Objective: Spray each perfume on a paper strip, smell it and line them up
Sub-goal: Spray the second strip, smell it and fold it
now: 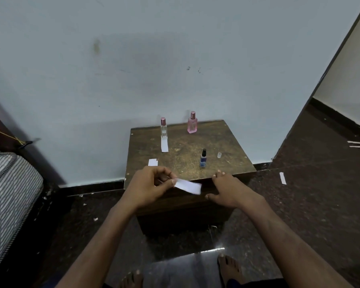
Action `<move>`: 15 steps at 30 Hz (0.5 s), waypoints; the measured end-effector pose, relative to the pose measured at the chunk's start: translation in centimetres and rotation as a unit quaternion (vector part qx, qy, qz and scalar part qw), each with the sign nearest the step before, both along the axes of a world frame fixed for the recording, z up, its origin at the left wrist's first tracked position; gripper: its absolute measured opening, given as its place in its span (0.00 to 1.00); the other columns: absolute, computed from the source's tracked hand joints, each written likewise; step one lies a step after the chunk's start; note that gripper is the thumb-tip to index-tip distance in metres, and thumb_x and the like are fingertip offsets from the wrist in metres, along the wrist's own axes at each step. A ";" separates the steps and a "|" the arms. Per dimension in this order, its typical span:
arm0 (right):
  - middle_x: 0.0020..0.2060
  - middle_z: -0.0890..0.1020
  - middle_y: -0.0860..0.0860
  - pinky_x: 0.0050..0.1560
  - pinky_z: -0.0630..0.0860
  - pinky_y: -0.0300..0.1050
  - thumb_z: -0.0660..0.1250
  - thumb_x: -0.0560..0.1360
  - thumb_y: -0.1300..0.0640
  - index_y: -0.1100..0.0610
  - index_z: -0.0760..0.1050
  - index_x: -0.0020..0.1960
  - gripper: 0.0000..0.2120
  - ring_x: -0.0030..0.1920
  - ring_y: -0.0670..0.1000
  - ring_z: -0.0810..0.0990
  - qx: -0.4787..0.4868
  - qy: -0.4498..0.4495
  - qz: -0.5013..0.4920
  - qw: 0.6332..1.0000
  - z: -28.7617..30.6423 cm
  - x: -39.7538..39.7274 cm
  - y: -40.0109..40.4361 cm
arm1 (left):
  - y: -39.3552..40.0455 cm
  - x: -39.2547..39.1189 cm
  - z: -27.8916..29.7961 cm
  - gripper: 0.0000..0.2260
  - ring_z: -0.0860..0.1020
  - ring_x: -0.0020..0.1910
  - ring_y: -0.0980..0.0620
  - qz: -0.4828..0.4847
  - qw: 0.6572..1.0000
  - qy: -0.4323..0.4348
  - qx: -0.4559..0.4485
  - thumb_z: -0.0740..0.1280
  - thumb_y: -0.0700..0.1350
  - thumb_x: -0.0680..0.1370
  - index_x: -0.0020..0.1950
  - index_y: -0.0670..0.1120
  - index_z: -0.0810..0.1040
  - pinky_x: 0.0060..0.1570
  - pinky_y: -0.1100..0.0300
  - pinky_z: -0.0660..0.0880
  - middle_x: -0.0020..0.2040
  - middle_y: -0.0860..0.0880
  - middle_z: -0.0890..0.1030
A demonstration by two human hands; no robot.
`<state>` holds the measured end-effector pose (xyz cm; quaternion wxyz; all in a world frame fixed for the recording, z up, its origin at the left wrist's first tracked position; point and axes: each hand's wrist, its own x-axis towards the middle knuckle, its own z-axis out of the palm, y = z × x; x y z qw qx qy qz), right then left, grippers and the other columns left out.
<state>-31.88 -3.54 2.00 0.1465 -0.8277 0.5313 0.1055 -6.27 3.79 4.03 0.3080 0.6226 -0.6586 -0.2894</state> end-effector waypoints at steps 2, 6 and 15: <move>0.73 0.73 0.59 0.68 0.74 0.49 0.66 0.81 0.39 0.60 0.74 0.72 0.29 0.70 0.57 0.74 -0.006 -0.018 -0.004 1.000 0.1 -0.5 -0.6 | -0.5 -0.3 -0.3 0.03 0.82 0.43 0.63 -0.019 0.999 -0.043 -0.010 0.74 0.48 0.80 0.52 0.56 0.86 0.41 0.74 0.73 0.44 0.60 0.86; 0.56 0.84 0.54 0.55 0.76 0.46 0.67 0.80 0.40 0.56 0.81 0.63 0.22 0.55 0.54 0.81 -0.025 -0.053 -0.007 0.998 0.3 -1.2 -1.5 | -3.1 -0.7 -0.5 0.05 0.81 0.44 0.62 -0.060 0.996 -0.052 -0.041 0.71 0.47 0.82 0.54 0.56 0.86 0.41 0.72 0.72 0.48 0.60 0.85; 0.43 0.86 0.52 0.47 0.80 0.47 0.69 0.80 0.45 0.58 0.85 0.53 0.16 0.43 0.50 0.83 -0.075 -0.126 -0.069 0.987 0.1 -1.2 -4.7 | -11.2 0.3 -3.1 0.04 0.82 0.48 0.60 -0.068 0.991 -0.103 0.042 0.73 0.50 0.81 0.54 0.57 0.86 0.52 0.53 0.83 0.49 0.58 0.85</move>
